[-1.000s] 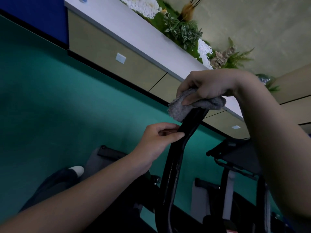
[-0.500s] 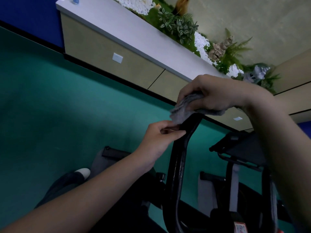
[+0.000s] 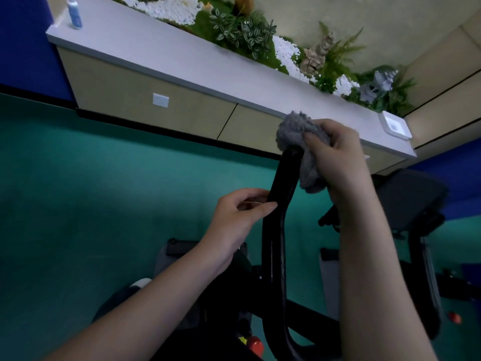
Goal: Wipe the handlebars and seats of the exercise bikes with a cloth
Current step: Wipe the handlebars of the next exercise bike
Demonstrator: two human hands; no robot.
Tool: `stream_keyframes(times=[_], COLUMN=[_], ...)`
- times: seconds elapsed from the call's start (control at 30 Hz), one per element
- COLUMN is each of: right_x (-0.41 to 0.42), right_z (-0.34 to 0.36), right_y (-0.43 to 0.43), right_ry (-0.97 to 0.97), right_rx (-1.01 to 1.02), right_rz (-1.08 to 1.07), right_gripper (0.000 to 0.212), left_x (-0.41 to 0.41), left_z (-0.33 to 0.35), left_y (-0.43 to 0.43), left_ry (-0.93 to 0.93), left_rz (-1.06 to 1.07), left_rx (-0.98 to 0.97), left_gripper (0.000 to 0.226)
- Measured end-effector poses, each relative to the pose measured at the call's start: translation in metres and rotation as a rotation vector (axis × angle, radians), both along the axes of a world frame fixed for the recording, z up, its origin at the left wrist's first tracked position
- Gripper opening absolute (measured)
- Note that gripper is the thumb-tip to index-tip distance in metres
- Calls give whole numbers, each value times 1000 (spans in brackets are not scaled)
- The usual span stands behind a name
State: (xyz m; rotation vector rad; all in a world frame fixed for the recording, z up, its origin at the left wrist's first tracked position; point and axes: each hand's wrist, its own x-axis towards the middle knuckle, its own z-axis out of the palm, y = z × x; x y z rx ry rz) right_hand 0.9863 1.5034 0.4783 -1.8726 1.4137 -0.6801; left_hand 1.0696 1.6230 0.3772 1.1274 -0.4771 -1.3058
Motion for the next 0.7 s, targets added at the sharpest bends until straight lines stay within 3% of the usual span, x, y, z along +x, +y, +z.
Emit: stream_keyframes(times=[0.13, 0.3, 0.5, 0.57, 0.7], right_x=[-1, 4, -4, -7, -7], right_z=[-14, -31, -38, -38, -41], right_y=[9, 30, 76, 91, 113], right_ry=[-133, -126, 153, 202, 235], right_rx=[84, 29, -141, -187, -286], right_rz=[-141, -313, -358, -354, -351], right_gripper=[17, 18, 26, 25, 18], left_x=[4, 13, 26, 33, 51], left_z=[-1, -5, -2, 1, 8], left_y=[-2, -3, -7, -7, -13], left_ry=[-99, -242, -444, -629, -1233], left_rz=[-41, -115, -190, -201, -118], left_rx=[-11, -82, -142, -200, -499], left_gripper=[15, 19, 24, 22, 32])
